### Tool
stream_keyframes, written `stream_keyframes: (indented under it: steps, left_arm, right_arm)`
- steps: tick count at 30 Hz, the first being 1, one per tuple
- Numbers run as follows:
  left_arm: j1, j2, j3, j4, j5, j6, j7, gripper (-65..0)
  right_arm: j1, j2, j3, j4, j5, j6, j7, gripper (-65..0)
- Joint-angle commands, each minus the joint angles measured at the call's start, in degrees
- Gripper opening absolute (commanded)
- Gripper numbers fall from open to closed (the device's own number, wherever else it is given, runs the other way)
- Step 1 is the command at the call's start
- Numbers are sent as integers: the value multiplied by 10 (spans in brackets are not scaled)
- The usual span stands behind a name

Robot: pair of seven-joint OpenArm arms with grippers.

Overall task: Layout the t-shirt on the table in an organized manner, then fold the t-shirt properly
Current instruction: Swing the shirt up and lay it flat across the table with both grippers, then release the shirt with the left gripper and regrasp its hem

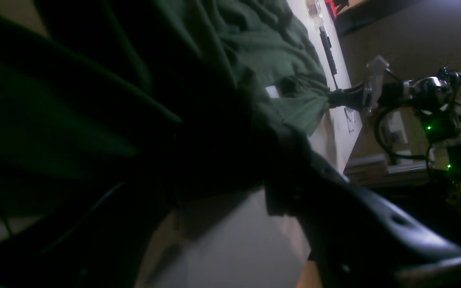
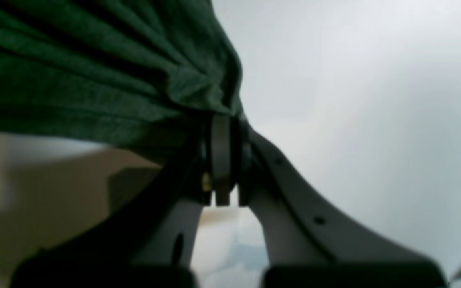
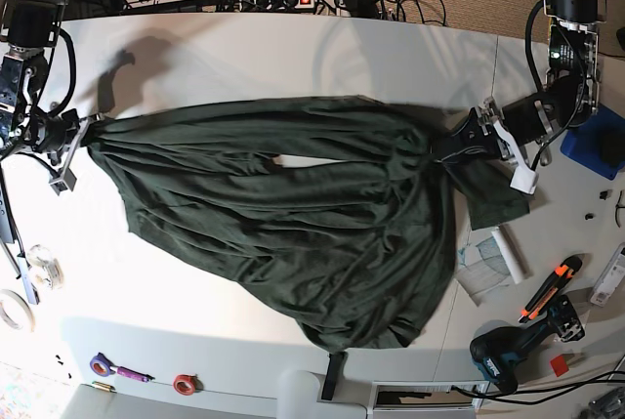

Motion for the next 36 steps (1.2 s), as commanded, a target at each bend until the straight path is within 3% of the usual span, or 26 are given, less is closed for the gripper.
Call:
stream_keyframes:
  steps: [1, 7, 11, 15, 22, 25, 30, 36]
  left_arm:
    - [-8, -9, -7, 13, -17, -5, -8, -358]
    - [-12, -10, -26, 18, -15, -5, -12, -358]
    - [-21, -10, -33, 18, 27, -5, -12, -358]
    - [-24, -9, -32, 21, 74, -5, -6, -358]
    - [-25, 8, -27, 99, 75, -5, -2, -359]
    - [-30, 19, 7, 139, 108, -5, -12, -359]
    - [-55, 38, 107, 155, 236, -5, -81, -359]
    - [-85, 76, 189, 155, 306, -5, -84, -353]
  right_arm:
    - [5, 17, 5, 4, -21, -6, -3, -650]
    - [5, 17, 5, 4, -101, -31, 53, -650]
    - [5, 17, 5, 4, -129, -37, 64, -650]
    - [6, 23, 5, 4, -214, -38, 90, -650]
    - [6, 49, 5, 4, -212, -39, 103, -650]
    - [6, 54, 5, 4, -212, -39, 108, -650]
    - [6, 54, 5, 4, -212, -39, 106, -650]
    - [6, 54, 5, 4, -212, -39, 106, -650]
